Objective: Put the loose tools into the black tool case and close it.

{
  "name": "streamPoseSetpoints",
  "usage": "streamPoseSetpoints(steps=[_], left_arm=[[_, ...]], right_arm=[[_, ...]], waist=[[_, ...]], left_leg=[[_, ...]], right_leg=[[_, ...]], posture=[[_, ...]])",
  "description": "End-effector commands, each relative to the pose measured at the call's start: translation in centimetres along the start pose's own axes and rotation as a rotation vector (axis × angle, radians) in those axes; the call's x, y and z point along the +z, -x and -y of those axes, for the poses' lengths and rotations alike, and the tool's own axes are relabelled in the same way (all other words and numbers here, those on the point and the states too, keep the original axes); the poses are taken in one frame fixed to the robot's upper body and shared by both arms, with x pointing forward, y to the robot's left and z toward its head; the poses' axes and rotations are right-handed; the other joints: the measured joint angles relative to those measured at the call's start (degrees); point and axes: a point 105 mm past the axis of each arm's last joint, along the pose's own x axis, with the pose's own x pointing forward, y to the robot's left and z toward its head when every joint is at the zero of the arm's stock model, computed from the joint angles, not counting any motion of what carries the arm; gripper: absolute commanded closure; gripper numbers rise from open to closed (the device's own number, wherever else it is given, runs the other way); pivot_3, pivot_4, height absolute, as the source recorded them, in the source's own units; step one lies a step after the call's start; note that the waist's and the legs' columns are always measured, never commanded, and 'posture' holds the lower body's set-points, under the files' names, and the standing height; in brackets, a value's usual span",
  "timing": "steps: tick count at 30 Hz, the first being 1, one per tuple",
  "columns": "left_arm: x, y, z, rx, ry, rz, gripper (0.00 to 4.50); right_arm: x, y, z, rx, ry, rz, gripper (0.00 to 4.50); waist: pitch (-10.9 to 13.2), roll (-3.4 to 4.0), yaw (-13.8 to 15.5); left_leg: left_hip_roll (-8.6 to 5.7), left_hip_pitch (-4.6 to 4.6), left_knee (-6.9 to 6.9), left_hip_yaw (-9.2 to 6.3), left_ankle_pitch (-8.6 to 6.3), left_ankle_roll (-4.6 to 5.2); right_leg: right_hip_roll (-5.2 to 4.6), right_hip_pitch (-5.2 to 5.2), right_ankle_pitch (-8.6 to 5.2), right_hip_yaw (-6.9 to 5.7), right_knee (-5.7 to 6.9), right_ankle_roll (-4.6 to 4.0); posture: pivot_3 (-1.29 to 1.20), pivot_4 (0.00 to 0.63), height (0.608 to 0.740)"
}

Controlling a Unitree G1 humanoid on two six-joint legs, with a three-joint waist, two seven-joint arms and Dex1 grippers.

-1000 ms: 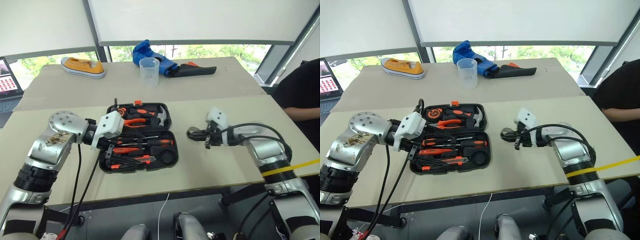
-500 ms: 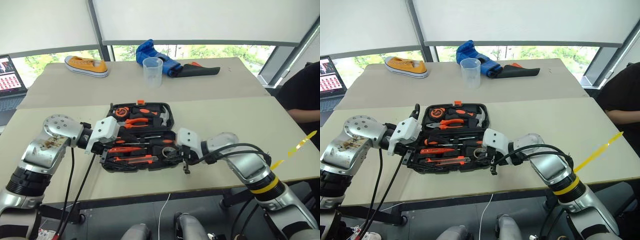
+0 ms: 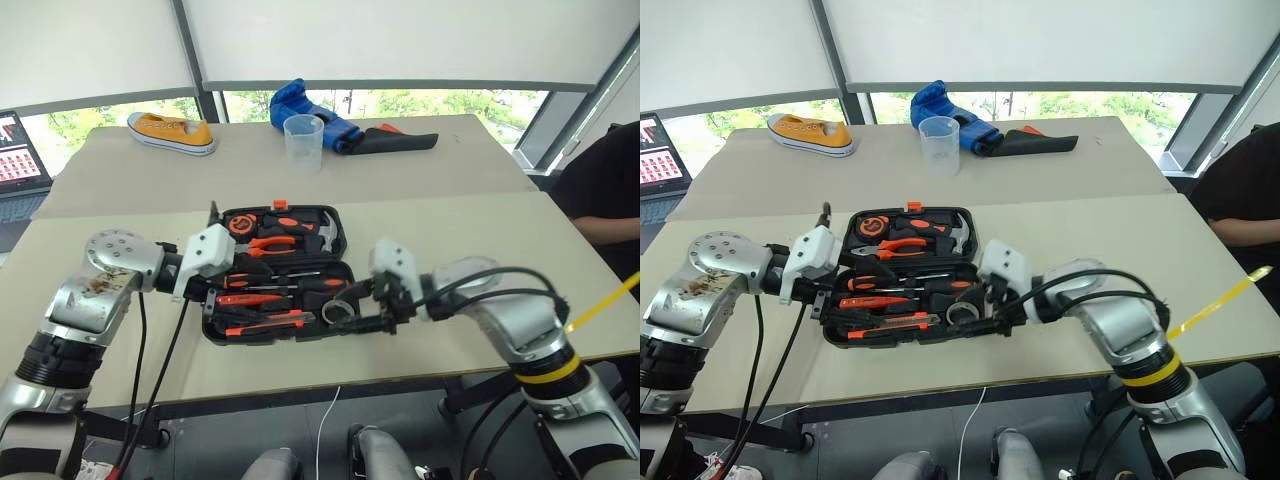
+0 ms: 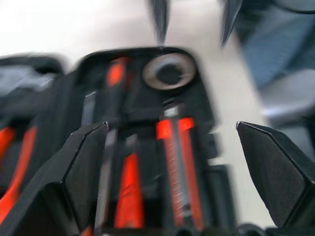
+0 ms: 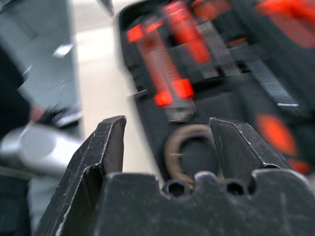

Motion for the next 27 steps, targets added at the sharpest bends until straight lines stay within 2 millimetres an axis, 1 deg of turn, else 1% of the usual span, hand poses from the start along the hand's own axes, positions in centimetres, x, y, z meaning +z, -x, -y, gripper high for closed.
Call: streamPoseSetpoints(steps=[1, 3, 5, 6, 7, 8, 10, 11, 13, 15, 16, 19, 20, 22, 25, 27], left_arm=[[-2.6, 4.5, -3.2, 0.313, 0.128, -0.009, 1.04], [-4.5, 6.2, -3.6, 0.389, 0.150, -0.074, 1.66], [-6.3, 7.2, -3.6, 0.421, 0.147, -0.151, 2.46], [-7.0, 7.4, -3.4, 0.420, 0.143, -0.182, 2.97], [-7.7, 7.4, -3.2, 0.414, 0.136, -0.215, 3.20], [-8.2, 7.3, -3.0, 0.404, 0.125, -0.243, 3.61], [-9.1, 7.0, -2.7, 0.390, 0.100, -0.285, 4.28], [-9.4, 6.6, -2.6, 0.379, 0.089, -0.301, 4.45], [-9.7, 5.6, -2.6, 0.364, 0.080, -0.311, 4.45], [-9.1, 4.2, -2.6, 0.339, 0.087, -0.272, 4.45], [-8.8, 3.6, -2.5, 0.318, 0.082, -0.253, 4.45], [-7.7, 1.3, -1.7, 0.222, 0.056, -0.185, 4.45], [-7.1, 0.4, -1.4, 0.182, 0.047, -0.159, 4.45], [-6.0, -1.1, -0.6, 0.110, 0.032, -0.116, 4.45], [-5.0, -2.2, 0.2, 0.045, 0.023, -0.080, 4.45], [-4.3, -3.3, 0.8, -0.002, 0.002, -0.066, 4.45]], right_arm=[[-1.1, 3.0, 3.2, -0.196, -0.021, 0.011, 2.73], [-1.9, 3.6, 4.5, -0.262, -0.034, 0.009, 3.31], [-2.9, 3.5, 5.4, -0.298, -0.017, -0.012, 4.04], [-3.5, 3.3, 5.6, -0.302, 0.004, -0.032, 4.45], [-4.0, 2.9, 5.6, -0.297, 0.031, -0.055, 4.50], [-4.4, 2.5, 5.7, -0.290, 0.048, -0.068, 4.50], [-4.8, 1.8, 5.7, -0.278, 0.067, -0.074, 4.50], [-4.9, 1.4, 5.9, -0.280, 0.079, -0.072, 4.50], [-5.0, 0.5, 6.4, -0.295, 0.086, -0.066, 4.50], [-5.1, -0.5, 6.7, -0.297, 0.129, -0.080, 4.50], [-5.0, -0.9, 6.5, -0.281, 0.148, -0.078, 4.50], [-4.0, -2.0, 4.6, -0.159, 0.175, -0.026, 4.50], [-3.7, -2.1, 3.8, -0.111, 0.186, -0.007, 4.50], [-3.5, -1.9, 2.7, -0.055, 0.206, 0.007, 4.50], [-3.6, -1.3, 2.3, -0.047, 0.218, 0.001, 4.50], [-3.8, -0.4, 2.1, -0.056, 0.214, -0.006, 4.50]], waist=[[0.0, 0.00, -0.1], [0.0, 0.00, -0.3], [0.0, 0.00, -0.3], [0.0, 0.00, -0.3], [0.0, 0.00, -0.3], [0.0, 0.00, -0.3], [0.0, 0.00, -0.2], [0.0, 0.00, -0.1], [0.0, 0.00, -0.1], [0.0, 0.00, 0.0], [0.0, 0.00, 0.0], [0.0, 0.00, -0.1], [0.0, 0.00, 0.0], [0.0, 0.00, 0.3], [0.0, 0.00, 0.6], [0.0, 0.00, 0.7]], left_leg=[[0.00, 0.01, -0.03, 0.00, 0.00, 0.00], [0.00, 0.01, -0.07, 0.08, 0.00, 0.00], [0.00, -0.01, -0.10, 0.40, 0.00, 0.00], [0.00, -0.01, -0.10, 0.48, 0.00, 0.00], [0.00, -0.01, -0.10, 0.52, 0.00, 0.00], [0.00, 0.00, -0.09, 0.54, 0.00, -0.01], [0.00, 0.00, -0.08, 0.58, 0.00, 0.00], [0.00, 0.00, -0.08, 0.60, 0.00, 0.00], [0.00, 0.00, -0.07, 0.60, 0.00, 0.00], [0.00, -0.03, -0.06, 0.62, 0.00, 0.00], [0.00, -0.05, -0.03, 0.62, 0.00, 0.00], [0.00, -0.17, 0.02, 0.61, 0.00, 0.01], [0.01, -0.19, 0.01, 0.61, 0.00, 0.01], [0.01, -0.33, 0.03, 0.54, 0.00, 0.01], [0.00, -0.52, 0.11, 0.50, -0.02, 0.05], [-0.03, -0.57, 0.12, 0.51, -0.02, 0.05]], right_leg=[[0.02, -0.03, 0.00, -0.01, 0.01, 0.00], [0.03, -0.14, 0.00, 0.01, 0.02, 0.00], [-0.03, -0.34, 0.00, 0.03, 0.03, -0.02], [-0.05, -0.37, 0.01, 0.06, 0.04, -0.03], [-0.06, -0.37, 0.01, 0.05, 0.04, -0.04], [-0.07, -0.36, 0.02, 0.06, 0.04, -0.04], [-0.07, -0.35, 0.02, 0.07, 0.04, -0.04], [-0.09, -0.35, 0.02, 0.08, 0.04, -0.03], [-0.09, -0.34, 0.02, 0.07, 0.05, -0.03], [-0.10, -0.36, 0.03, 0.10, 0.04, -0.03], [-0.09, -0.36, 0.03, 0.08, 0.05, -0.03], [-0.09, -0.44, 0.05, 0.06, 0.07, -0.03], [-0.09, -0.45, 0.05, 0.05, 0.09, -0.03], [-0.09, -0.50, 0.06, 0.00, 0.09, -0.03], [-0.07, -0.56, 0.10, -0.17, 0.08, 0.04], [-0.09, -0.56, 0.11, -0.24, 0.04, 0.06]], posture=[[0.00, 0.150, 0.724], [0.00, 0.150, 0.724], [0.00, 0.150, 0.724], [0.00, 0.150, 0.724], [0.00, 0.150, 0.724], [0.00, 0.150, 0.724], [0.00, 0.150, 0.724], [0.00, 0.150, 0.724], [0.00, 0.150, 0.724], [0.00, 0.150, 0.724], [0.00, 0.150, 0.724], [0.00, 0.150, 0.724], [0.00, 0.150, 0.724], [0.00, 0.150, 0.724], [0.00, 0.150, 0.724], [0.00, 0.150, 0.724]])
